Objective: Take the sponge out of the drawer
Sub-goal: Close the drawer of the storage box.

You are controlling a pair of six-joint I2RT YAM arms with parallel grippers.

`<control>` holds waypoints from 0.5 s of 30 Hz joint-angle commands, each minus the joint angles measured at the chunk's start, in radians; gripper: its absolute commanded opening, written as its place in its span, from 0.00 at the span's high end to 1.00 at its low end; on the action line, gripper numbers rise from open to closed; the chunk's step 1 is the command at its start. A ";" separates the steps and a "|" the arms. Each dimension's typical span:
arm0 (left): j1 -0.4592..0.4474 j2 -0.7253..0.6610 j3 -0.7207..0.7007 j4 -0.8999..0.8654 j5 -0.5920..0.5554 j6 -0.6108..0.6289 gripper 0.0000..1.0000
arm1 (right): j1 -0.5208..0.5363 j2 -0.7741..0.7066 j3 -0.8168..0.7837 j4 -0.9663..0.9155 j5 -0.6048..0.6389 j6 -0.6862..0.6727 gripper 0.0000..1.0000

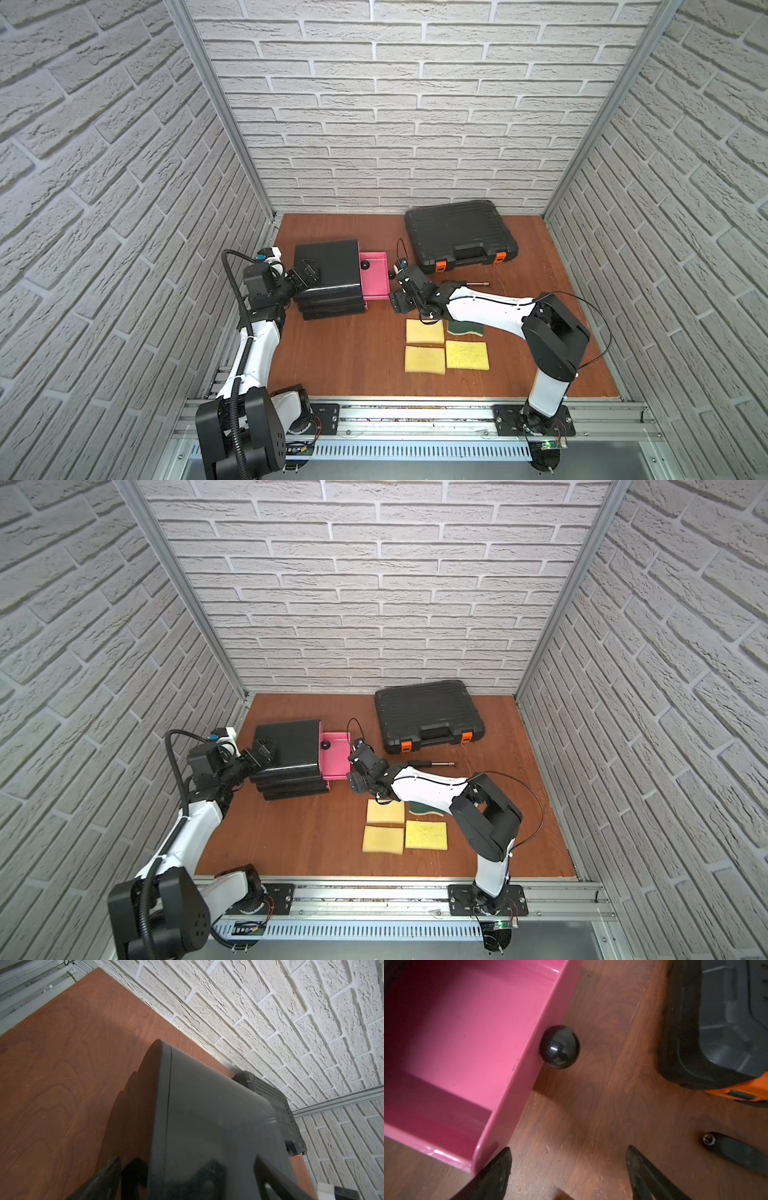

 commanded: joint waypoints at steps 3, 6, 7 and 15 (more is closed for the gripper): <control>-0.006 0.031 -0.007 0.056 0.061 0.003 0.02 | 0.003 0.021 0.042 0.144 -0.158 -0.024 0.14; -0.007 0.044 -0.006 0.068 0.072 -0.002 0.02 | 0.007 0.045 0.053 0.186 -0.223 -0.013 0.14; -0.006 0.047 -0.007 0.072 0.075 -0.002 0.02 | 0.009 0.054 0.056 0.193 -0.233 -0.008 0.14; -0.008 0.055 -0.011 0.088 0.086 -0.008 0.02 | 0.030 0.125 0.093 0.239 -0.283 0.026 0.14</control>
